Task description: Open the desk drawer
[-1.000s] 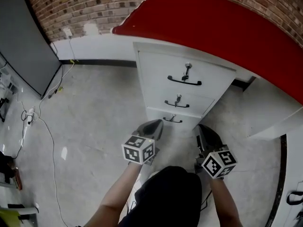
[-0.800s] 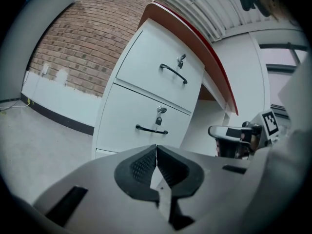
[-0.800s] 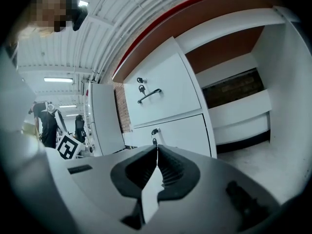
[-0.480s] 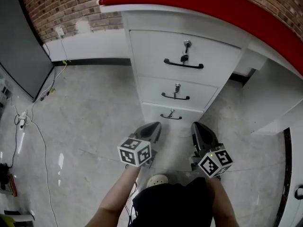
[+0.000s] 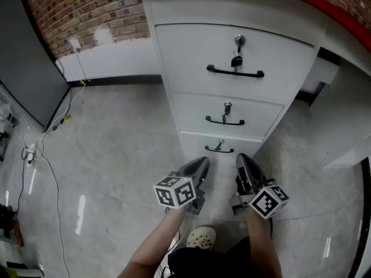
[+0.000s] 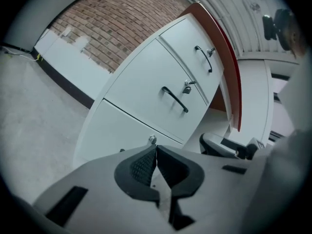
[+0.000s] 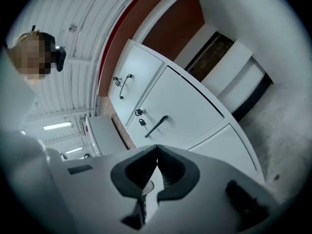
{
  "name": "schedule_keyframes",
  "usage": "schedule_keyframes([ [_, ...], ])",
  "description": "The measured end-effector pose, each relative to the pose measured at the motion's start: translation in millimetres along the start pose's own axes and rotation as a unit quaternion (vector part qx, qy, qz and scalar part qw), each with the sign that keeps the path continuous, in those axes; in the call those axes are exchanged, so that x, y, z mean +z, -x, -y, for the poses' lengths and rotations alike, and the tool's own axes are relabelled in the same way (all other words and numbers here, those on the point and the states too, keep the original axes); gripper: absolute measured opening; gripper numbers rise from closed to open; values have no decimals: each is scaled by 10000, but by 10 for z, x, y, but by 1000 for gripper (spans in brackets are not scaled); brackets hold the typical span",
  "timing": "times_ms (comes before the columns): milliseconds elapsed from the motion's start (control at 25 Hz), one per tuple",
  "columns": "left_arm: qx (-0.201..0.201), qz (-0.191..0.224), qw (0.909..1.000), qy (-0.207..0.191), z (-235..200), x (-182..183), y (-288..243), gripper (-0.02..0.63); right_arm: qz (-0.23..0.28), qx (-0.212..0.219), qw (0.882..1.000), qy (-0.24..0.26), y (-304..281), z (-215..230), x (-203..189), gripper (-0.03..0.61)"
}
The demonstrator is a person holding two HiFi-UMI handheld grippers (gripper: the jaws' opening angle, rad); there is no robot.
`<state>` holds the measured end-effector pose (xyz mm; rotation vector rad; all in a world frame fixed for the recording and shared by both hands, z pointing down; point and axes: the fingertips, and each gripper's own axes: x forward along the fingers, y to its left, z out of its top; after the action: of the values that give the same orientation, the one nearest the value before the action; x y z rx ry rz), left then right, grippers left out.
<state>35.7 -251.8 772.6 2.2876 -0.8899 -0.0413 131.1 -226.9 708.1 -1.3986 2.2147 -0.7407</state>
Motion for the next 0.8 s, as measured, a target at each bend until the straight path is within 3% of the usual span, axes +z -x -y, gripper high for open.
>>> schedule_keyframes([
  [120,42,62,9995,298,-122,-62,-99,11,-25,54,9977,-680,-126,83,-178,11],
  [280,-34,129,9963,850,-239,-193,-246,11,-66,-241,9872,-1573,-102,328,-422,11],
  [440,-135,107,9930,1168,-340,-281,-332,11,-207,-232,9826,-1829,-191,461,-562,12],
  [560,-166,194,9880,1524,-435,-282,-363,11,-282,-493,9753,-2136,-221,631,-699,12],
  [680,-245,339,9789,2000,-518,-279,-403,12,-351,-681,9613,-2648,-227,823,-890,14],
  [720,-283,390,9756,2141,-539,-276,-418,14,-346,-702,9534,-2914,-230,880,-957,41],
  [760,-325,436,9722,2278,-558,-272,-433,17,-311,-719,9443,-3197,-237,932,-1014,121],
  [800,-359,464,9687,2413,-576,-275,-450,54,-253,-736,9360,-3432,-247,982,-1054,130],
])
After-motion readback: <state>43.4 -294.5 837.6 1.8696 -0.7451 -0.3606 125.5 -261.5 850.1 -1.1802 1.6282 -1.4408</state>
